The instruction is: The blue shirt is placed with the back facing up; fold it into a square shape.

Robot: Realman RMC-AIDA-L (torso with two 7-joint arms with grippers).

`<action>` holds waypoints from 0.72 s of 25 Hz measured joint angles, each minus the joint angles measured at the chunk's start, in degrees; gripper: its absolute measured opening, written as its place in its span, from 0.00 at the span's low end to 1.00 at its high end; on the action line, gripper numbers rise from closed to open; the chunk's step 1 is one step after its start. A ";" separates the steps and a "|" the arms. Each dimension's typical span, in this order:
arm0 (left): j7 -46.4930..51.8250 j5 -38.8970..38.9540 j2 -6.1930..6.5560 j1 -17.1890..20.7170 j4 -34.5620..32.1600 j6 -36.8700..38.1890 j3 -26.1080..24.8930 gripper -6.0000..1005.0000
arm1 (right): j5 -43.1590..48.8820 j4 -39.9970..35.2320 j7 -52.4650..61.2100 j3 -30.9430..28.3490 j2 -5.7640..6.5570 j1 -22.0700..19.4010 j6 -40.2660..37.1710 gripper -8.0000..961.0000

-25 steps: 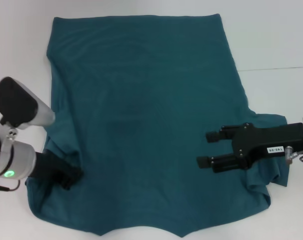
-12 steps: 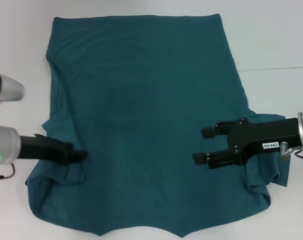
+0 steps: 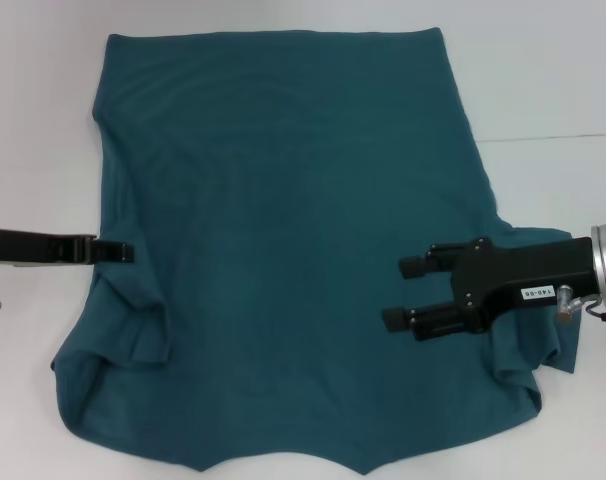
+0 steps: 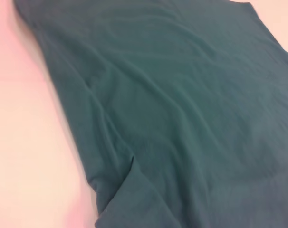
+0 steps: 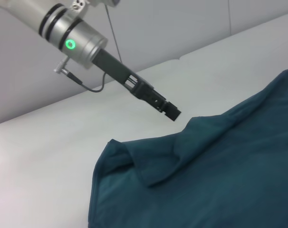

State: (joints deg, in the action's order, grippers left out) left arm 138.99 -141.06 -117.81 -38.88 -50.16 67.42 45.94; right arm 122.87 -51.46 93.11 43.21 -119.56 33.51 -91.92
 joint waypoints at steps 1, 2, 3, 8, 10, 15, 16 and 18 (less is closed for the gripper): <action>1.01 -0.01 0.30 -0.59 1.18 -0.47 -0.11 0.59 | 0.00 0.02 -0.09 0.02 -0.01 0.03 0.00 0.92; 1.87 -0.01 0.54 -1.23 2.26 -0.93 -0.16 0.60 | 0.00 0.05 -0.14 0.08 -0.04 0.13 0.00 0.92; 2.68 -0.01 0.66 -1.83 3.25 -1.58 -0.22 0.61 | 0.00 0.05 -0.15 0.12 -0.06 0.17 0.00 0.92; 6.16 -0.01 0.87 -3.75 6.76 -6.11 -0.64 0.70 | -0.30 0.05 -0.15 0.24 -0.16 0.33 -0.01 0.92; 7.08 -0.01 1.02 -4.21 8.05 -7.55 -0.73 0.77 | -0.56 0.05 -0.18 0.27 -0.16 0.32 -0.01 0.92; 7.77 -0.21 1.23 -4.69 10.99 -10.40 -0.71 0.86 | -0.69 0.04 -0.21 0.29 -0.15 0.32 -0.01 0.92; 7.83 -0.39 1.25 -4.70 11.30 -10.84 -0.72 0.86 | -0.70 0.04 -0.21 0.29 -0.15 0.38 0.00 0.92; 8.26 -1.07 1.27 -4.71 11.99 -11.83 -0.73 0.86 | -0.72 0.05 -0.21 0.30 -0.15 0.58 0.04 0.92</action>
State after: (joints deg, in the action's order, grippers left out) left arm 147.26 -142.13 -116.54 -43.59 -38.17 55.59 45.21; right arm 122.16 -51.41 92.89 43.51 -119.71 34.08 -91.88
